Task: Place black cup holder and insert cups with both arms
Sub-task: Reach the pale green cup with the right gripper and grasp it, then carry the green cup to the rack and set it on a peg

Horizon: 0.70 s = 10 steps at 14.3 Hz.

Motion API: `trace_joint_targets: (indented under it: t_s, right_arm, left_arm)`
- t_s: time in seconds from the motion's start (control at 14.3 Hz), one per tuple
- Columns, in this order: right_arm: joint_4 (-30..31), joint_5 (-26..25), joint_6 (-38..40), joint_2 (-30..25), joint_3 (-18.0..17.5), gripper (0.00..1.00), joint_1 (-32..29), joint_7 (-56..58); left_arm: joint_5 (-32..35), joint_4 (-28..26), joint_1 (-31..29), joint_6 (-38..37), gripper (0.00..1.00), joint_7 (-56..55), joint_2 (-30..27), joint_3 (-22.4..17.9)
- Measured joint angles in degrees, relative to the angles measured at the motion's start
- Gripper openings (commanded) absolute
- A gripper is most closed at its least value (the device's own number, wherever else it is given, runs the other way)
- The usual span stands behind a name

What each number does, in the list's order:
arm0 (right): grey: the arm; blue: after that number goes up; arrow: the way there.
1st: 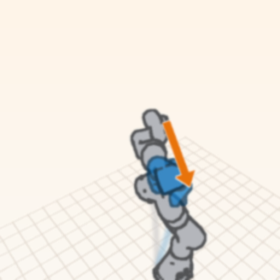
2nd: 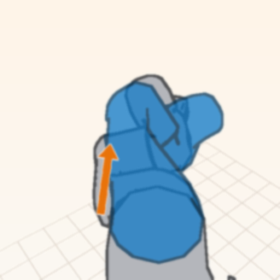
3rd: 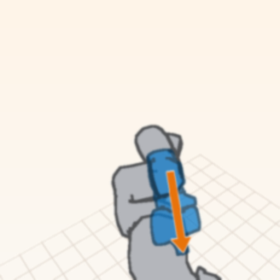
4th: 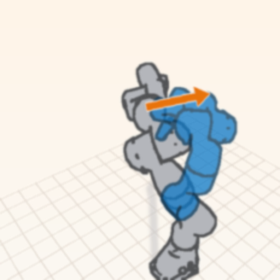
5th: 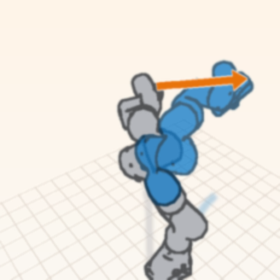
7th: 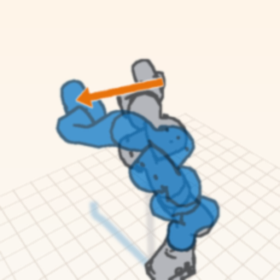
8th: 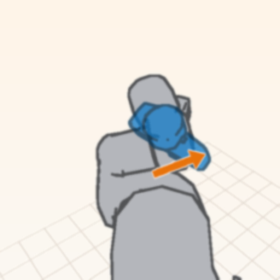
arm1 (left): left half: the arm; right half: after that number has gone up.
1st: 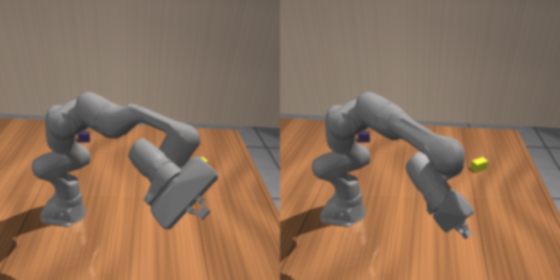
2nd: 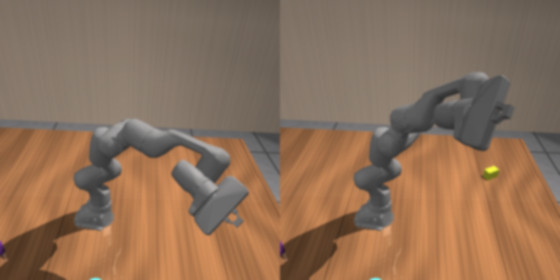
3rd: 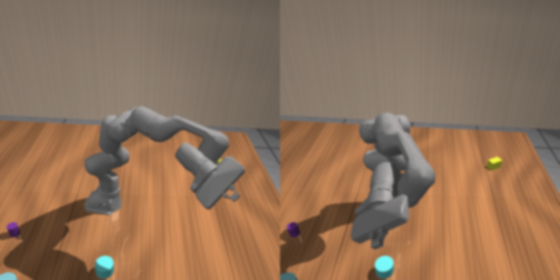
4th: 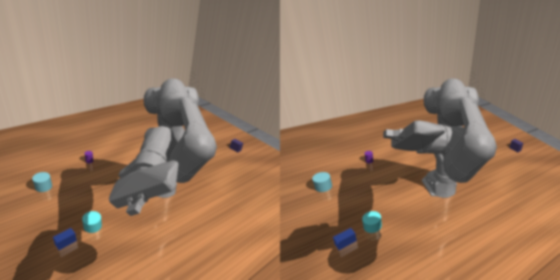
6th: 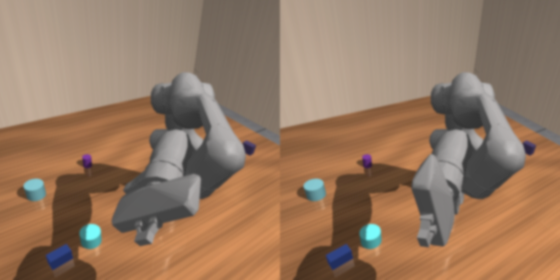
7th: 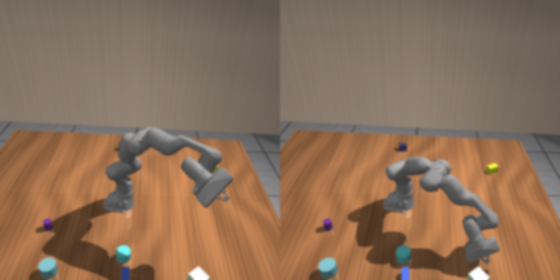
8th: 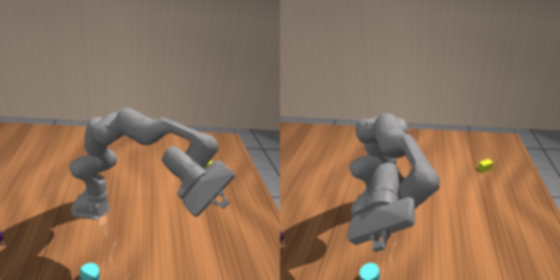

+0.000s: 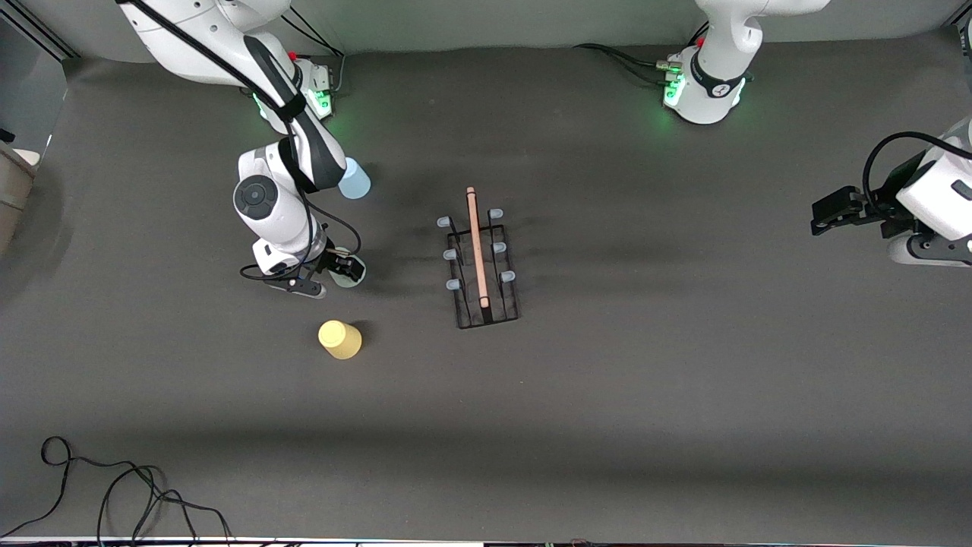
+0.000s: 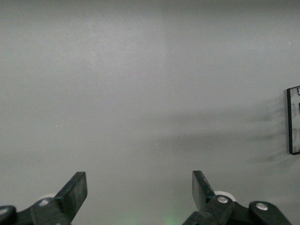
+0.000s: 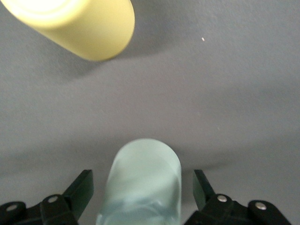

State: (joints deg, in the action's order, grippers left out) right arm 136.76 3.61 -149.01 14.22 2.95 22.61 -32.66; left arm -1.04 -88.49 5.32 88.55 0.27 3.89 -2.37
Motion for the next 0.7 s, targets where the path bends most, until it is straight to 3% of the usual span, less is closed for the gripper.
trace_joint_targets:
  t_s: [0.28, 0.7]
  right_arm:
    - [-0.20, 0.00, 6.05, -3.49, 0.00, 0.94, 0.00, 0.00]
    - [0.00, 0.00, 5.04, -3.37, 0.00, 0.94, 0.00, 0.00]
  left_arm:
    - [0.08, 0.00, -0.02, -0.53, 1.00, 0.03, 0.00, -0.36]
    - [0.50, 0.00, 0.00, -0.91, 1.00, 0.05, 0.00, -0.34]
